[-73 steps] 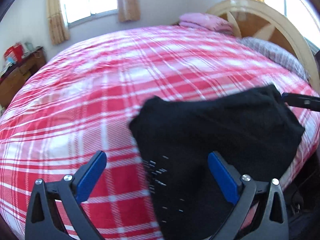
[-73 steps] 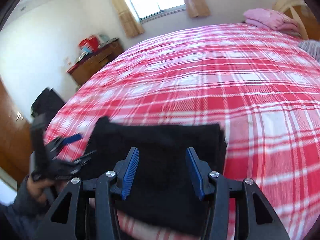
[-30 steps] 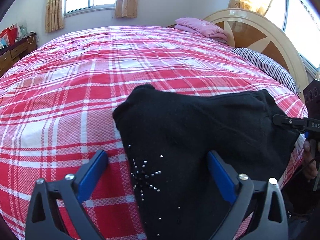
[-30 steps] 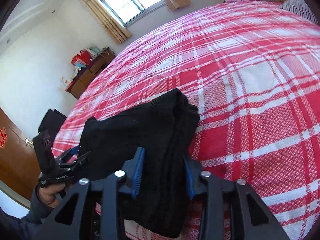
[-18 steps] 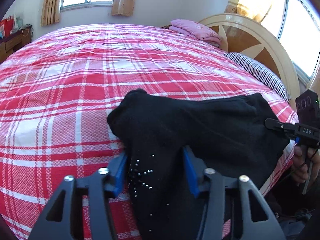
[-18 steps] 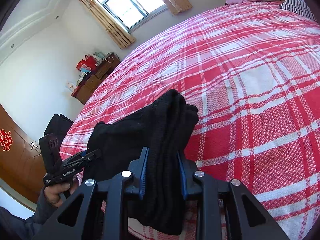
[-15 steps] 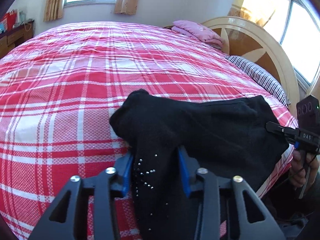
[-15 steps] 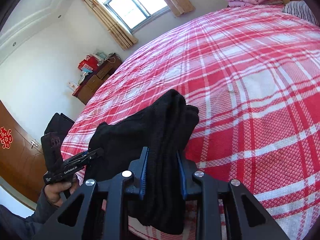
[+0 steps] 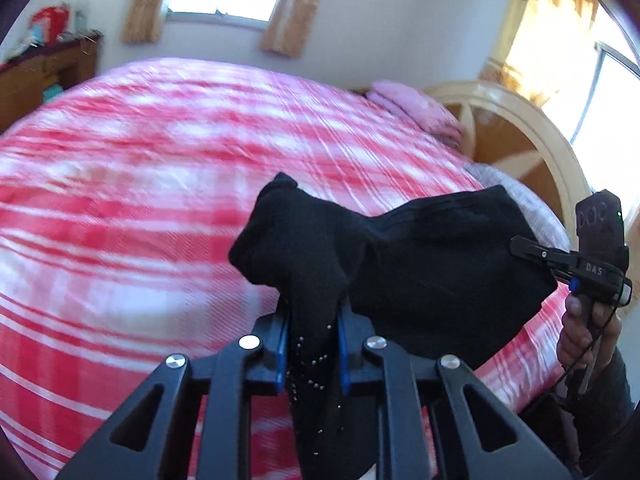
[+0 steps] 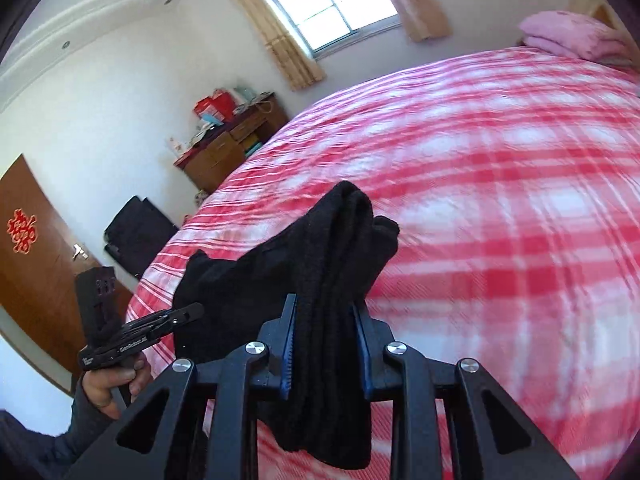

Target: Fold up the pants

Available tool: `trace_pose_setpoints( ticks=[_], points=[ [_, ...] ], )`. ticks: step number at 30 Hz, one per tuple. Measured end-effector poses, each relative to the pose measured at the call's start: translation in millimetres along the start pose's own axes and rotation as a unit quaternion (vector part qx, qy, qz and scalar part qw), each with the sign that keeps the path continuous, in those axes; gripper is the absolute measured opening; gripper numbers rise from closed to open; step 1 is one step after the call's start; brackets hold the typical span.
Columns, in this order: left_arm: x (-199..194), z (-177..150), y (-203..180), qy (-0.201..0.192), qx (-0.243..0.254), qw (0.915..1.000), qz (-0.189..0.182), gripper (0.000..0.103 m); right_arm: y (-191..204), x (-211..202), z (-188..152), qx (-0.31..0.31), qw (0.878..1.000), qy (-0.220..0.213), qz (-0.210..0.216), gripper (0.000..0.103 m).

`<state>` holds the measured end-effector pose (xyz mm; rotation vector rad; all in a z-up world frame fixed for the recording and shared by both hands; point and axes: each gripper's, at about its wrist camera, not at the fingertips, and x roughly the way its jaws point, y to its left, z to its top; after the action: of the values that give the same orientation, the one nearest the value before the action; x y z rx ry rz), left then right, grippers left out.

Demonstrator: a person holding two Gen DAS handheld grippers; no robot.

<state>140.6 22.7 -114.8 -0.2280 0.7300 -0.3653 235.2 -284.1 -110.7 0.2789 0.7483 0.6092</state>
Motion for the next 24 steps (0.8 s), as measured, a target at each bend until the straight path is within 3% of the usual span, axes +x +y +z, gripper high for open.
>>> trace_pose_setpoints(
  ticks=[7, 12, 17, 22, 24],
  points=[
    [-36, 28, 65, -0.059, -0.03, 0.9943, 0.083, 0.02, 52, 91, 59, -0.069, 0.996, 0.009, 0.049, 0.026],
    [-32, 29, 115, -0.058, -0.067, 0.9883, 0.124, 0.02, 64, 163, 70, -0.066, 0.995, 0.032, 0.074, 0.026],
    [-6, 15, 142, -0.03, -0.087, 0.9856, 0.142, 0.022, 55, 215, 55, -0.04, 0.996, 0.06, 0.053, 0.026],
    [9, 3, 151, -0.033, -0.086, 0.978, 0.187, 0.054, 31, 229, 47, 0.016, 0.995, 0.079, 0.05, 0.029],
    [9, 1, 153, -0.036, -0.086, 0.9756, 0.199, 0.064, 29, 226, 45, 0.024, 0.995, 0.086, 0.045, 0.037]
  ],
)
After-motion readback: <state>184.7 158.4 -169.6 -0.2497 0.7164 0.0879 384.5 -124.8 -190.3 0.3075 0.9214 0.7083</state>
